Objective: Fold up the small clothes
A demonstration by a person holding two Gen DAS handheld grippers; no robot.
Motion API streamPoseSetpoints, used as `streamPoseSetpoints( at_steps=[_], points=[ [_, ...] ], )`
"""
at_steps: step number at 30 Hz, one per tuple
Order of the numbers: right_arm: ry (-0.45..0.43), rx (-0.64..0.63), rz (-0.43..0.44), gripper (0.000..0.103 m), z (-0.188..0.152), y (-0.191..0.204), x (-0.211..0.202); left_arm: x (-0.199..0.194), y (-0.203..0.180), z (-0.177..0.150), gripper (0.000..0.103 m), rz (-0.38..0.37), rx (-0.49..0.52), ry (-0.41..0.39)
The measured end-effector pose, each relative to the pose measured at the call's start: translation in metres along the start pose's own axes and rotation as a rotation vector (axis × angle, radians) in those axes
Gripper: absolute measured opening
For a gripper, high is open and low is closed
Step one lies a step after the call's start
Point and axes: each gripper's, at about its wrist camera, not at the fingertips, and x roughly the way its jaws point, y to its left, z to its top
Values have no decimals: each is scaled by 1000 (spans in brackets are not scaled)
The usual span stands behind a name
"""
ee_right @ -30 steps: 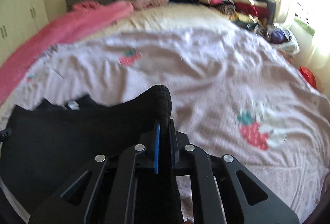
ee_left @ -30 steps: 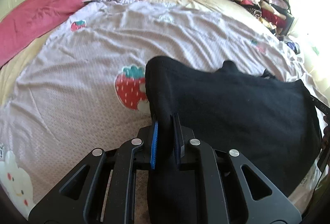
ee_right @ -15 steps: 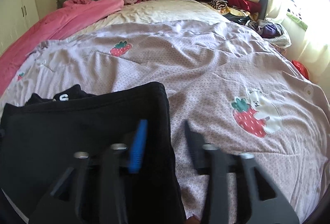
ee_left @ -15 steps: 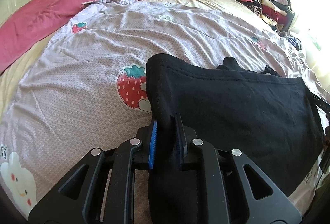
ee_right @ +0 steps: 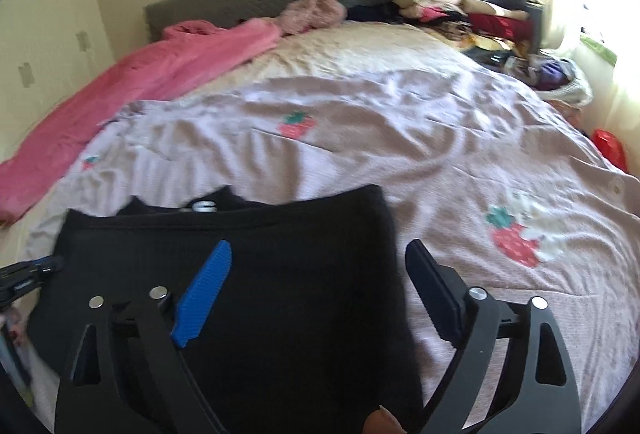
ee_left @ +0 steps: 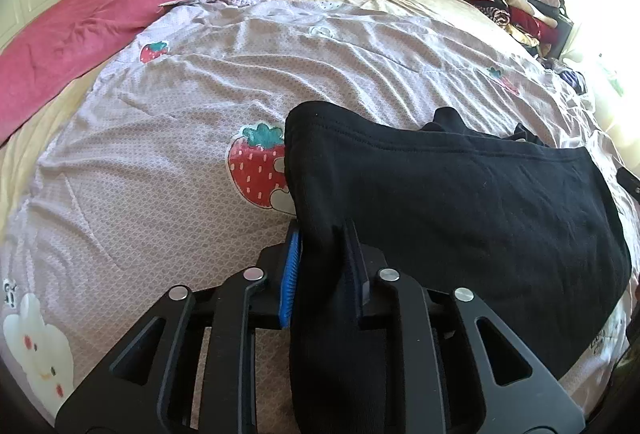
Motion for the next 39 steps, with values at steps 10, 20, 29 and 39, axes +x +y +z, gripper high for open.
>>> streamPoseSetpoints(
  at_steps=[10,20,29,39],
  points=[
    [-82,-145,125,95,2,70,-39,-20,-2,5,45,-17,2,-27],
    [-92,-306,250,95,-13,148,-65,-38,10,15,71,-12,-37,-78],
    [-22,-528,303,95,-55,214,-56,-40,43,23,74,6,-137,-81],
    [63,-709,279,95,-99,251,-35,-39,50,24,80,35,-148,-80]
  ],
)
